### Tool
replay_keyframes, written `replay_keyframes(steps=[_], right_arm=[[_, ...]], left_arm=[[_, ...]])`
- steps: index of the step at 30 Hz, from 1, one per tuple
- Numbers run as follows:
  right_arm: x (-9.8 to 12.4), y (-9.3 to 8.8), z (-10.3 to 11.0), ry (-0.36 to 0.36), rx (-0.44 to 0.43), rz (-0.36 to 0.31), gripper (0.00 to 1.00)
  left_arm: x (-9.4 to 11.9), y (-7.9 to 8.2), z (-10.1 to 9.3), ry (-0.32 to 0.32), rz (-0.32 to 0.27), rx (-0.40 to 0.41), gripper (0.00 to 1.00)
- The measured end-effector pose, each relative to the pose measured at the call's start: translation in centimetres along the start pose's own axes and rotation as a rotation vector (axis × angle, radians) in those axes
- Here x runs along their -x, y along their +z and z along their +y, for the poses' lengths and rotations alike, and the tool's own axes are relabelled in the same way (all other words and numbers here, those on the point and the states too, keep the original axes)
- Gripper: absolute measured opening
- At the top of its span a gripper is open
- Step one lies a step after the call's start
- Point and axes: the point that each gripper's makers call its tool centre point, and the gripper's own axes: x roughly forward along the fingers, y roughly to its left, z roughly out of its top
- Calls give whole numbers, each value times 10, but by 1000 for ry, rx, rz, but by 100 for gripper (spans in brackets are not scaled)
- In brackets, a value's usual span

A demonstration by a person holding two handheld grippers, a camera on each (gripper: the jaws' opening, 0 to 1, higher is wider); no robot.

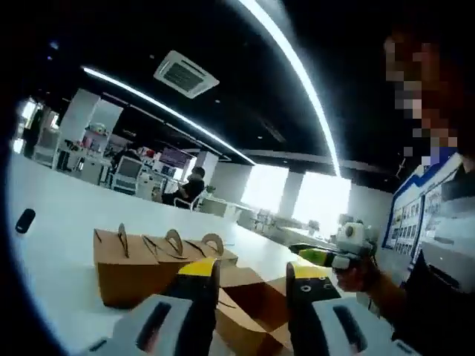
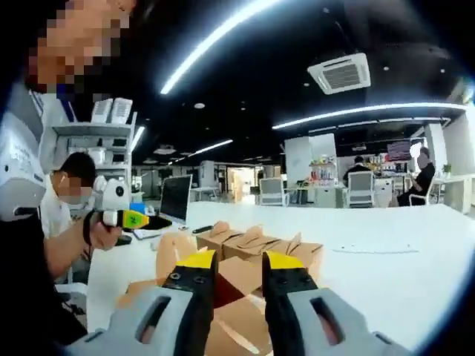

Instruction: Pick up one paper box from the group, open the paper box, and remove the item inside

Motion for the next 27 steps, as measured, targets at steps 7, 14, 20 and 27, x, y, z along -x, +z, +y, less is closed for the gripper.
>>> replay_keyframes(steps=[7, 14, 20, 27], right_arm=[[14, 2, 0, 6, 41, -6, 27], [19, 8, 5, 12, 73, -14, 26], [26, 17, 12, 25, 140, 1, 26], [36, 20, 22, 63, 193, 34, 26]], left_arm=[[9, 11, 2, 18, -64, -74, 37], [23, 4, 1, 32, -39, -97, 36], [37, -2, -9, 38, 13, -200, 36], [51, -10, -19, 49, 78, -319, 35]])
